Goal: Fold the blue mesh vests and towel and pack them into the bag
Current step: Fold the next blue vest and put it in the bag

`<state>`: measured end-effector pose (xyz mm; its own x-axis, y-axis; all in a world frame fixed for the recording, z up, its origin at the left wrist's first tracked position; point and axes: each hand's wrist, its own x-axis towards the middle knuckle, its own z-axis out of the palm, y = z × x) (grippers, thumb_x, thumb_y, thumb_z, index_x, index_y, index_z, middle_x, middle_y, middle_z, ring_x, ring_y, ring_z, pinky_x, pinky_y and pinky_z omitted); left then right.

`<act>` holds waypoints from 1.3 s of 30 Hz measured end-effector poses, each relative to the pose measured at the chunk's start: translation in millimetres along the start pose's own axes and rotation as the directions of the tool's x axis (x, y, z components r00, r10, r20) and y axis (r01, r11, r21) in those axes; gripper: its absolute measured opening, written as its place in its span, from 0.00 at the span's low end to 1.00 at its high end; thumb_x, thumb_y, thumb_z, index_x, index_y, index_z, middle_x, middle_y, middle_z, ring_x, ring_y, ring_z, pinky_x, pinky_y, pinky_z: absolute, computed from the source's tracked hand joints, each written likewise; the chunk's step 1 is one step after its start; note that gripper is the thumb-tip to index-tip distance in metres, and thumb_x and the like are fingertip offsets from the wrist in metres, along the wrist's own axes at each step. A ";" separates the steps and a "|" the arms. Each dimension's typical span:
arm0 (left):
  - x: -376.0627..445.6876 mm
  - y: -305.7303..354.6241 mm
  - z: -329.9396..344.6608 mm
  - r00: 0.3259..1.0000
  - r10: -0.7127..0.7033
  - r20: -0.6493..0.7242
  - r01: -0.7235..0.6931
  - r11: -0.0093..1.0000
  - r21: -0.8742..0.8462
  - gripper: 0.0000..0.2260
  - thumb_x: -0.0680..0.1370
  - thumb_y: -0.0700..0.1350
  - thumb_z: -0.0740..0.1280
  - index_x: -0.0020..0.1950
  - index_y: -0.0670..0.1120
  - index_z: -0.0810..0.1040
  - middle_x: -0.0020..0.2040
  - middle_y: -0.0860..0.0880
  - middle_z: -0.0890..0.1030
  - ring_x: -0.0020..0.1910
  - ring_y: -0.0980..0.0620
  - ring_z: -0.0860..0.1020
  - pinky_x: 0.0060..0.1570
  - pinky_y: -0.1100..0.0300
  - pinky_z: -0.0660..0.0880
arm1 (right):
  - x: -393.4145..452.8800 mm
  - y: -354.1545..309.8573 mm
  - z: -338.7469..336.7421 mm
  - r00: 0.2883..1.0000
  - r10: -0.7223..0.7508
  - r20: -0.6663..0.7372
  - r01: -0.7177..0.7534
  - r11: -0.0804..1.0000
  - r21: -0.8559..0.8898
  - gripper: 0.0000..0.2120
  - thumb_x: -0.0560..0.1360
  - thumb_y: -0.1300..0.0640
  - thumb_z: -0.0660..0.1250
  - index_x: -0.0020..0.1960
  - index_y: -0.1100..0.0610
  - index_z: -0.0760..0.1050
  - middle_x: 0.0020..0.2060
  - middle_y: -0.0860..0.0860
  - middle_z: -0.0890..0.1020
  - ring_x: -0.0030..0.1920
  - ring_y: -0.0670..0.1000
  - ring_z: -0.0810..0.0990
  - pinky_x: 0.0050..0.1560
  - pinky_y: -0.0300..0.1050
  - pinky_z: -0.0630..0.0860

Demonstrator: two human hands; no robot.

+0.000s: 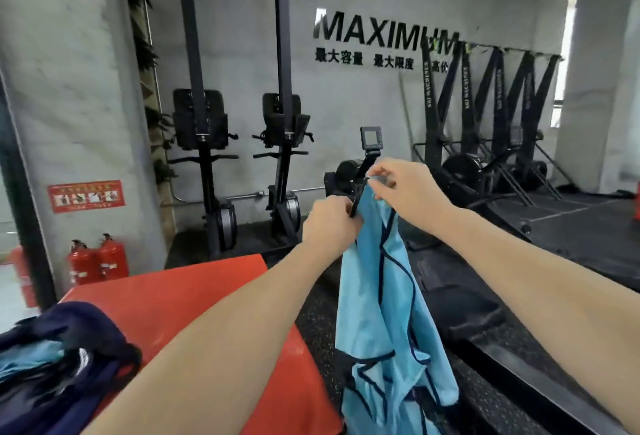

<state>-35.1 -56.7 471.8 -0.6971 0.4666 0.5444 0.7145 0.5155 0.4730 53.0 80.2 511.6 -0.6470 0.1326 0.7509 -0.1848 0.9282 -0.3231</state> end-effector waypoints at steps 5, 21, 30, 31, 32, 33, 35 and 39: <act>19.9 -15.9 -104.5 0.988 0.089 -0.128 -0.081 0.994 0.068 0.07 0.76 0.37 0.64 0.42 0.41 0.81 0.38 0.45 0.82 0.32 0.47 0.83 0.38 0.53 0.80 | 36.1 -41.5 -21.7 0.993 -0.118 -0.016 0.111 0.969 -0.220 0.06 0.77 0.59 0.68 0.53 0.58 0.80 0.42 0.49 0.82 0.43 0.48 0.77 0.48 0.41 0.71; -0.2 -109.2 -321.0 0.925 0.068 -0.373 0.076 0.931 0.358 0.08 0.77 0.39 0.67 0.48 0.43 0.86 0.48 0.46 0.84 0.50 0.47 0.78 0.49 0.63 0.69 | 104.7 -150.2 26.1 0.994 0.078 0.078 -0.068 0.990 -0.126 0.03 0.74 0.53 0.72 0.46 0.51 0.83 0.35 0.49 0.82 0.35 0.50 0.80 0.36 0.44 0.76; -17.3 -156.3 -353.9 0.911 -0.025 -0.413 0.186 0.916 0.356 0.11 0.81 0.41 0.62 0.49 0.40 0.83 0.43 0.43 0.81 0.44 0.44 0.74 0.44 0.58 0.68 | 122.8 -192.6 62.2 0.959 0.141 0.244 -0.261 0.774 0.577 0.07 0.74 0.52 0.75 0.47 0.56 0.84 0.43 0.53 0.83 0.41 0.50 0.78 0.43 0.43 0.79; -17.8 -162.6 -352.5 0.914 -0.036 -0.405 0.195 0.913 0.360 0.11 0.81 0.42 0.62 0.47 0.39 0.82 0.42 0.43 0.81 0.44 0.43 0.74 0.44 0.58 0.68 | 124.0 -195.6 68.7 0.956 0.141 0.259 -0.276 0.738 0.616 0.08 0.74 0.52 0.75 0.47 0.57 0.84 0.44 0.54 0.83 0.42 0.51 0.78 0.44 0.44 0.79; -18.2 -168.7 -350.8 0.918 -0.042 -0.394 0.198 0.910 0.363 0.11 0.81 0.43 0.63 0.45 0.39 0.81 0.40 0.43 0.80 0.43 0.43 0.74 0.43 0.58 0.67 | 125.0 -198.2 75.4 0.955 0.141 0.262 -0.281 0.722 0.633 0.09 0.74 0.52 0.75 0.47 0.58 0.84 0.45 0.54 0.84 0.43 0.51 0.79 0.44 0.44 0.78; -18.2 -174.7 -349.3 0.923 -0.048 -0.383 0.198 0.910 0.363 0.11 0.81 0.43 0.63 0.43 0.40 0.80 0.39 0.44 0.79 0.43 0.43 0.73 0.42 0.58 0.67 | 125.1 -200.7 81.4 0.956 0.136 0.260 -0.277 0.711 0.646 0.09 0.75 0.51 0.73 0.47 0.57 0.84 0.46 0.53 0.84 0.44 0.51 0.80 0.45 0.44 0.78; -19.2 -185.9 -345.9 0.928 -0.052 -0.369 0.195 0.911 0.363 0.10 0.79 0.42 0.66 0.38 0.43 0.75 0.37 0.47 0.74 0.40 0.46 0.71 0.39 0.58 0.65 | 125.6 -203.8 91.3 0.957 0.143 0.251 -0.280 0.676 0.682 0.10 0.78 0.51 0.71 0.46 0.57 0.84 0.45 0.53 0.85 0.45 0.51 0.81 0.44 0.44 0.78; -24.6 -210.8 -338.4 0.922 -0.019 -0.387 0.192 0.890 0.413 0.13 0.72 0.33 0.65 0.34 0.47 0.67 0.36 0.51 0.68 0.36 0.50 0.68 0.32 0.60 0.63 | 133.0 -201.4 105.4 0.949 0.256 0.184 -0.303 0.586 0.752 0.13 0.78 0.50 0.69 0.48 0.60 0.83 0.43 0.58 0.82 0.42 0.52 0.78 0.47 0.49 0.77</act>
<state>-148.3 -420.1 593.2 -0.6326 0.1420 0.7614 0.4775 0.8455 0.2390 -73.8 -125.7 615.9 -0.7971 0.2994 0.5244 -0.4682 0.2421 -0.8498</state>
